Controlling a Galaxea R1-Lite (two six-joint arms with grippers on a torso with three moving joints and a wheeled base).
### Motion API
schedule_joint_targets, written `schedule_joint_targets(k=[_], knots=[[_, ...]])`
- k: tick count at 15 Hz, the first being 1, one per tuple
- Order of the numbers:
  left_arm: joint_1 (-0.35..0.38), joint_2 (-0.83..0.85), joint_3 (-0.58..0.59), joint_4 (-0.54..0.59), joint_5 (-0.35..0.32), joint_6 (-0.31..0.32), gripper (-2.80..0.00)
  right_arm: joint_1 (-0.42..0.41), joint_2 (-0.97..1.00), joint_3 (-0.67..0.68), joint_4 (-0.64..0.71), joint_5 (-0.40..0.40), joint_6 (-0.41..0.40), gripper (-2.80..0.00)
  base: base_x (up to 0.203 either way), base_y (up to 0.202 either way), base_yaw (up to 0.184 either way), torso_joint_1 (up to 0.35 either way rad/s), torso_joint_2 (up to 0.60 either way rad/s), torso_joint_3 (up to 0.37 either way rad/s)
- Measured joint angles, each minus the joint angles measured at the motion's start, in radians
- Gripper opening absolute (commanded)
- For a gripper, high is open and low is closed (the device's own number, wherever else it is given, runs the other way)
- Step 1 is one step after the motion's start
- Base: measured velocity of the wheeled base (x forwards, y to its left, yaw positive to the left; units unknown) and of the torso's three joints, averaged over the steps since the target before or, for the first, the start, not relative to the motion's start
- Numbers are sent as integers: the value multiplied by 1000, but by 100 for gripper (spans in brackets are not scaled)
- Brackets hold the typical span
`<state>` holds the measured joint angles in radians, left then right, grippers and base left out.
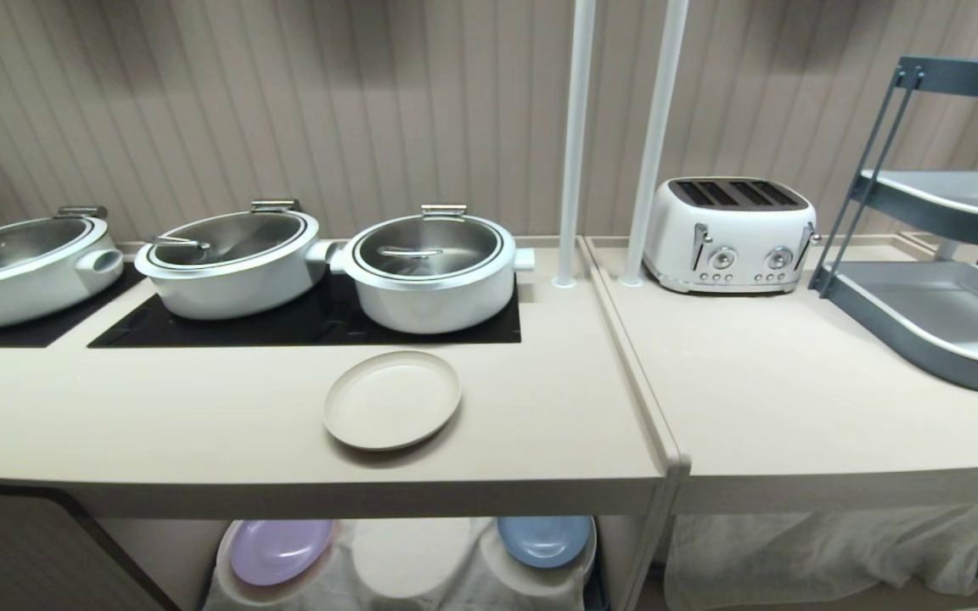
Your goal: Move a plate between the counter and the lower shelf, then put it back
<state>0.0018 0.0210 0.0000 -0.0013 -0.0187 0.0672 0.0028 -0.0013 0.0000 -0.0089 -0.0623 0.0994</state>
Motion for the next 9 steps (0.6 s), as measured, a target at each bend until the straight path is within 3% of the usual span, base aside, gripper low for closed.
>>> schedule_joint_targets(k=[9], knots=[[-1,-21,0,2,3,-3,-280,0,0,0,0,0,0,-280,0,0,0,0,0,0]])
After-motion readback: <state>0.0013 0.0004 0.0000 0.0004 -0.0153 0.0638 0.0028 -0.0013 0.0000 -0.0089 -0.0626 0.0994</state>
